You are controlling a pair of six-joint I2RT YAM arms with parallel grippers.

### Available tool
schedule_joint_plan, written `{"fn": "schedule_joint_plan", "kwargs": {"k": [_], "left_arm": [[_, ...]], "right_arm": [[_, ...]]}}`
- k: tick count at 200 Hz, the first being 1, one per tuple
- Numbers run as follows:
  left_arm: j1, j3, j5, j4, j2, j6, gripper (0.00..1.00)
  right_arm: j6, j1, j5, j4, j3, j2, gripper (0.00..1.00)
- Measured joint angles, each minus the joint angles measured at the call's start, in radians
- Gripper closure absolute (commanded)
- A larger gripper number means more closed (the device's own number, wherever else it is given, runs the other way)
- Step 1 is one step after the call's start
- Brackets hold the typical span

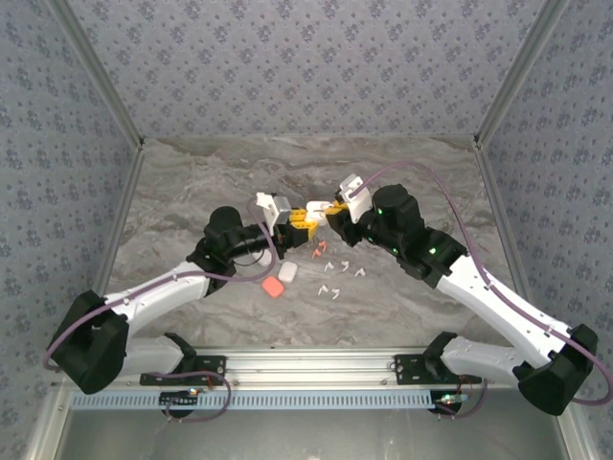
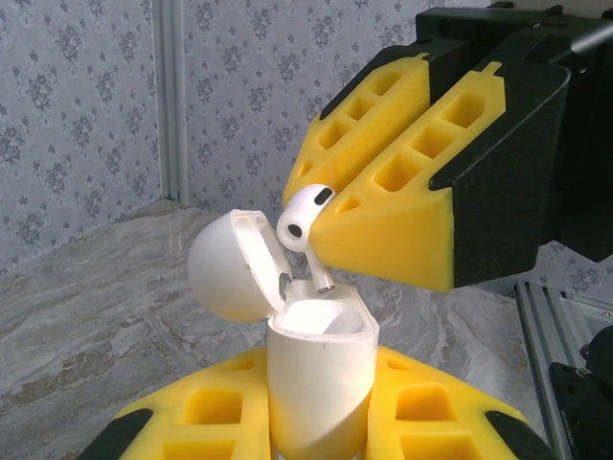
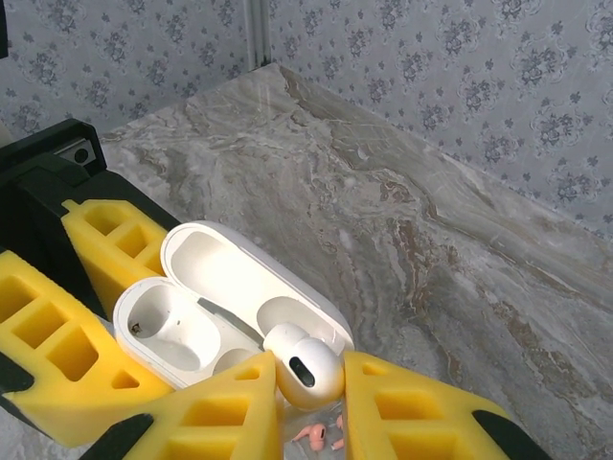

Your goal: Insert wireless bluetooth earbuds into charging case

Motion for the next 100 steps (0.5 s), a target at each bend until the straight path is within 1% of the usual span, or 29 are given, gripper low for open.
{"fn": "schedule_joint_plan", "kwargs": {"k": [50,100], "left_arm": [[0.0,0.0,0.004,-0.003,-0.008,0.0,1.0],[0.0,0.0,0.009,-0.003,-0.008,0.0,1.0]], "right_arm": [[-0.015,0.003,-0.006,0.003,0.0,0.0,0.78],[-0.027,0.0,-0.053,-0.005,0.0,0.0,0.77]]}}
